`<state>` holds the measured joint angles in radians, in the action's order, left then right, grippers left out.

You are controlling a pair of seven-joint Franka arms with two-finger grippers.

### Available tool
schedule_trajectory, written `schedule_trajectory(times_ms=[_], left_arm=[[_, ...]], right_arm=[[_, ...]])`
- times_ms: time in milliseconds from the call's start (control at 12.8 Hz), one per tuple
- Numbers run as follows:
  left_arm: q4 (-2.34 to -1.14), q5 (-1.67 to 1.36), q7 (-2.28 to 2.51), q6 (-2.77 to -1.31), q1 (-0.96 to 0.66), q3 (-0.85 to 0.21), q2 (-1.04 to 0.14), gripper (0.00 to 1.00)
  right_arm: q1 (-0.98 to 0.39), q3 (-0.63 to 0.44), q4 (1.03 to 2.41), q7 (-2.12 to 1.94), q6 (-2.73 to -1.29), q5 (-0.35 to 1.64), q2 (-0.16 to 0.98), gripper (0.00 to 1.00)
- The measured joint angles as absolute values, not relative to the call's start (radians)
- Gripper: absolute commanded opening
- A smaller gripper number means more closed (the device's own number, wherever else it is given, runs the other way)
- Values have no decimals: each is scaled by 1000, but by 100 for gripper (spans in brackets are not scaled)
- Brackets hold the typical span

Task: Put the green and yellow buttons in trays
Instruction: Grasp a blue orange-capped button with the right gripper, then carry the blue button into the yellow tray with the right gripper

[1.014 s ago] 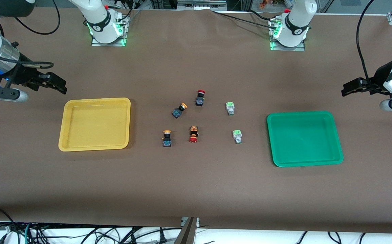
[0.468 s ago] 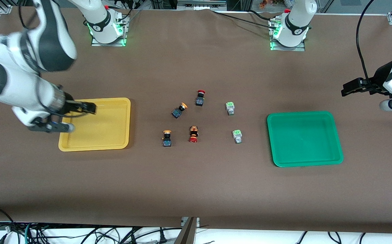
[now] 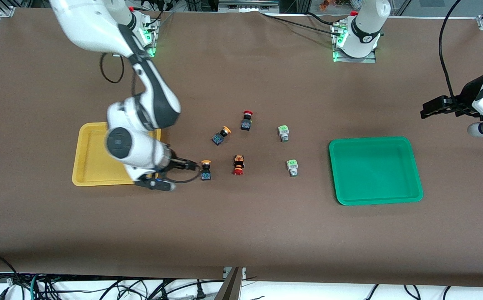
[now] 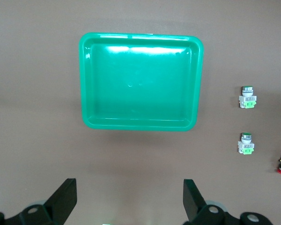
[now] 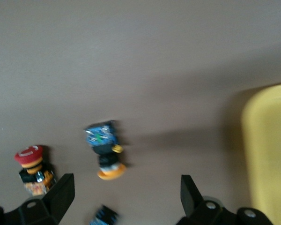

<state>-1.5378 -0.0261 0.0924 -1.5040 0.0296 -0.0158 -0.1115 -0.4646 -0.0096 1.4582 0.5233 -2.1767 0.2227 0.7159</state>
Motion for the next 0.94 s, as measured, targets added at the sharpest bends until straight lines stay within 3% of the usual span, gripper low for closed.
schedule_trajectory(times_ms=[156,390,780,936], left_arm=[[-1538,-26,92,-1504,30,-15,-111,100],[-1538,-26,92,-1503,30,-15,-112,100],[-1538,-26,92,-1503,30,-15,-112,100],[-1538,-26,92,-1503,30,-16,-112,100]], right_arm=[[-531,-10,1451,577,-2271,223,786,98],[-544,-17,1450,587,-2309,222,827,69],[-542,-24,1450,568,-2335,220,853,10],[-538,-65,1439,483,-2250,219,833,6]])
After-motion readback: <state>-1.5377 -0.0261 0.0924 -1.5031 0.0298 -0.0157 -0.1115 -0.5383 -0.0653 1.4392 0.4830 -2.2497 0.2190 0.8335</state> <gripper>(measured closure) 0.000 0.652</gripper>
